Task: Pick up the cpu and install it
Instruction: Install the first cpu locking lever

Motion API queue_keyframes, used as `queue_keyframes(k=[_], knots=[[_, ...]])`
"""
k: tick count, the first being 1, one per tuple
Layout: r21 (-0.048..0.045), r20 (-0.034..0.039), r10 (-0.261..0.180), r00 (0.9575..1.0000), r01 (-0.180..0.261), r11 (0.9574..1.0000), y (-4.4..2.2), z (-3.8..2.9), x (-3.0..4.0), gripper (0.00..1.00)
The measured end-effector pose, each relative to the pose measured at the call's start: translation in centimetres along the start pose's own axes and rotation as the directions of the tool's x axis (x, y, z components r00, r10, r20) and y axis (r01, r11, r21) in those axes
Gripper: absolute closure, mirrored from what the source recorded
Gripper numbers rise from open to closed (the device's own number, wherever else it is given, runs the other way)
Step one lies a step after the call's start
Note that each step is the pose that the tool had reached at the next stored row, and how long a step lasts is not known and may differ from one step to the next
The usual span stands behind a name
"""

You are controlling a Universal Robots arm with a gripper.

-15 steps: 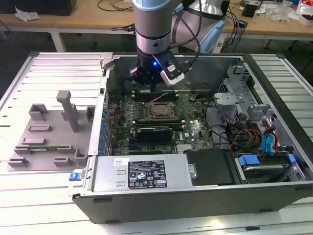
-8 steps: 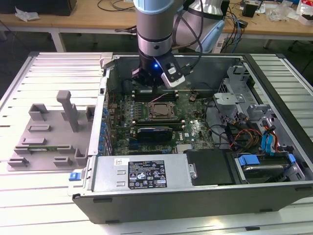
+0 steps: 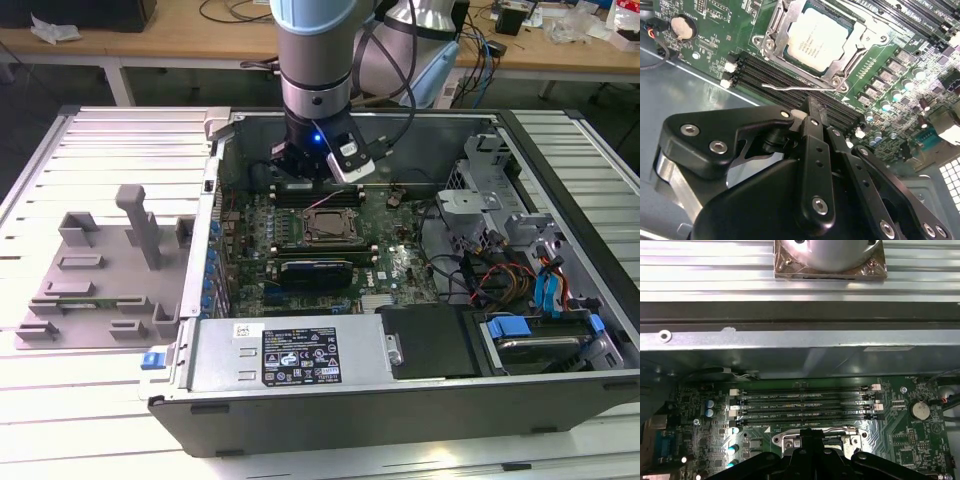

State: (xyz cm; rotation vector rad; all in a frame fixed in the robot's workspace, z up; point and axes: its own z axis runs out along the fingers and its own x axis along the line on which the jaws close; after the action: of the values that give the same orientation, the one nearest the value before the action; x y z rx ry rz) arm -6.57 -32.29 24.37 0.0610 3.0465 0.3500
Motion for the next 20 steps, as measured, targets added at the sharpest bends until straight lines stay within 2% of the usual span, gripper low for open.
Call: queue_keyframes(k=[20], knots=[[0.0007, 0.0008, 0.004, 1.0000, -0.004, 1.0000, -0.07, 0.29, 0.02, 0.89]])
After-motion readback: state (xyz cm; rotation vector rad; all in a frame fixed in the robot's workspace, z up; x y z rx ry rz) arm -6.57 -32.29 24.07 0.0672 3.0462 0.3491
